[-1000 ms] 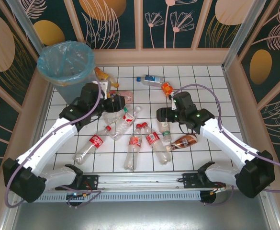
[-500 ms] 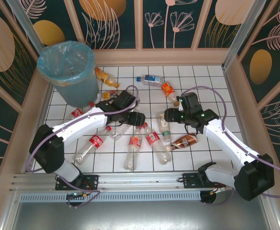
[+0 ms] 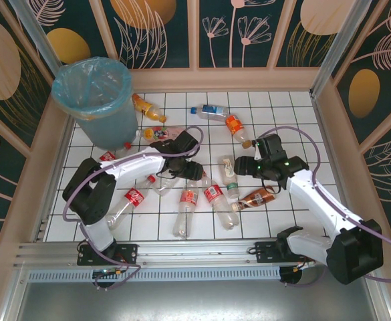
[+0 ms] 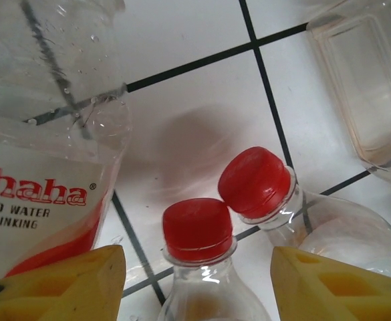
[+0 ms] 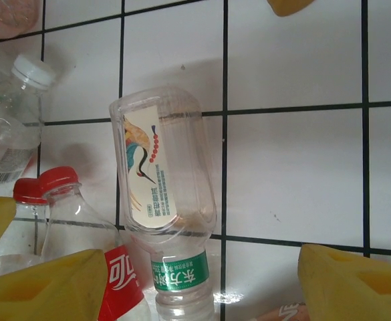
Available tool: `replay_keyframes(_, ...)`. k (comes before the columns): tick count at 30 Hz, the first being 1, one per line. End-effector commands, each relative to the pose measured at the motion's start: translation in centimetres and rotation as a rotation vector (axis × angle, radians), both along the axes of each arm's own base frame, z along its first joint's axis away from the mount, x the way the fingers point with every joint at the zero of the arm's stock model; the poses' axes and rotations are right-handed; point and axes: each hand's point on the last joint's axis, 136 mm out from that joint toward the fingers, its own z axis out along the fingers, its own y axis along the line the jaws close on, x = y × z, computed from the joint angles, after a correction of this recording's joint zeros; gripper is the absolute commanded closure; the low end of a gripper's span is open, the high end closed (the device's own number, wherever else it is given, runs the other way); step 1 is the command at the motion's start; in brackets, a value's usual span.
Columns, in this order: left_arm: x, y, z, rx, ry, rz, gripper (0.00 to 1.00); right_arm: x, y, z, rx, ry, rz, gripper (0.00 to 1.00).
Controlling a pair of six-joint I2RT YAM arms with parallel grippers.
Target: Put the plastic bottles in the bin
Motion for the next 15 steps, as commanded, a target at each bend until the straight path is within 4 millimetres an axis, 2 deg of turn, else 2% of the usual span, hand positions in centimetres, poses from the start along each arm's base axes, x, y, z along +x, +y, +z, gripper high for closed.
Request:
replay_keyframes(1, 0.5, -0.8, -0.5, -0.008, 0.004, -0.019, 0.41, -0.2, -0.1, 0.0, 0.018, -0.002, -0.018, 0.24)
replay_keyframes(5, 0.7, -0.5, -0.7, 0.007, -0.007, -0.011, 0.42, -0.3, -0.3, 0.4, 0.02, -0.019, -0.023, 0.24)
replay_keyframes(10, -0.4, 0.0, -1.6, 0.012, 0.029, -0.02, 0.43, -0.4, -0.7, 0.9, 0.009, -0.033, -0.031, 0.24)
replay_keyframes(15, -1.0, 0.2, -2.5, 0.023, 0.056, -0.035, 0.46, -0.3, -0.5, 0.5, 0.017, -0.022, -0.032, 0.24)
